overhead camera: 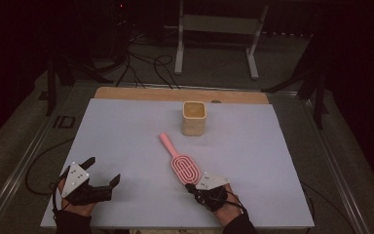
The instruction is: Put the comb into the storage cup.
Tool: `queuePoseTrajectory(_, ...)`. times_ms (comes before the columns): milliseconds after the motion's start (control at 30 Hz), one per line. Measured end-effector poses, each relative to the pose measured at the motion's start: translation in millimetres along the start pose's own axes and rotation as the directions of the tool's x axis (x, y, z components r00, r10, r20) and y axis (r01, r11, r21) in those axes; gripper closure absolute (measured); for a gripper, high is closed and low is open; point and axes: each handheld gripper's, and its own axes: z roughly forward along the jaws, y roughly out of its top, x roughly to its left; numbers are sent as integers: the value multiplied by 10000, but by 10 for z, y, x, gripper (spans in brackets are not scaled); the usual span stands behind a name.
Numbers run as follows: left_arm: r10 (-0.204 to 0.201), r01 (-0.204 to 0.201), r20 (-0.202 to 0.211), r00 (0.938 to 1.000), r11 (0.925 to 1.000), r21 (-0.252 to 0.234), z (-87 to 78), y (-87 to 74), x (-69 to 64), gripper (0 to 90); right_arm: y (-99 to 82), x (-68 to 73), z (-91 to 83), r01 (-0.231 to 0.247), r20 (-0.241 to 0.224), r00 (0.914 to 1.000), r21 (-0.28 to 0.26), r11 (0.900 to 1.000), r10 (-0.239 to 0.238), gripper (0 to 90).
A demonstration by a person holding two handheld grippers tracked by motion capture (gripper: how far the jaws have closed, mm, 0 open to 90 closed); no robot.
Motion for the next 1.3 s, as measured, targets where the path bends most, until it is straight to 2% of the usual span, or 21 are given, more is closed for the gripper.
queuePoseTrajectory(167,-9,9,10,10000,10000,14,4,-2,-2,1,-23,-44,-4,-241,-56,9997,105,9997,242,898)
queuePoseTrajectory(333,3,-3,1,10000,10000,12,5,-1,-6,1,-22,-58,4,-226,38,9997,179,9996,225,898)
queuePoseTrajectory(500,4,-4,1,10000,10000,31,9,-3,-6,1,-28,-117,-15,-349,221,9992,200,9992,345,898)
queuePoseTrajectory(733,-1,1,-33,10000,10000,31,5,-3,-2,2,-37,-245,-30,-752,619,9954,288,9968,733,898)
queuePoseTrajectory(767,4,-4,-34,10000,10000,33,4,-3,-2,2,-39,-289,-38,-984,723,9927,290,9947,961,898)
queuePoseTrajectory(833,20,-20,-47,10000,10000,31,3,-2,-2,2,-42,-313,-40,-1087,788,9912,271,9937,1062,898)
queuePoseTrajectory(867,14,-14,-43,10000,10000,39,3,-3,-2,2,-42,-357,-39,-1335,897,9873,258,9907,1307,898)
queuePoseTrajectory(933,14,-14,-49,10000,10000,41,4,-3,-2,2,-44,-385,-36,-1417,940,9858,232,9896,1389,898)
queuePoseTrajectory(1000,20,-20,-54,10000,10000,34,2,-2,-2,2,-40,-448,-18,-1743,1056,9795,177,9845,1715,898)
queuePoseTrajectory(1067,22,-22,-56,10000,10000,33,2,-2,-1,2,-40,-448,-18,-1743,1056,9795,177,9845,1715,898)
queuePoseTrajectory(1100,26,-26,-67,10000,10000,40,2,-3,-1,2,-16,-499,3,-1888,1318,9741,251,9817,1839,898)
queuePoseTrajectory(1267,21,-21,-82,10000,10000,39,2,-4,-2,2,35,-538,19,-1847,1475,9727,236,9825,1793,898)
queuePoseTrajectory(1300,16,-16,-99,9999,10000,48,2,-5,1,2,97,-603,71,-2091,1644,9653,222,9776,2027,898)
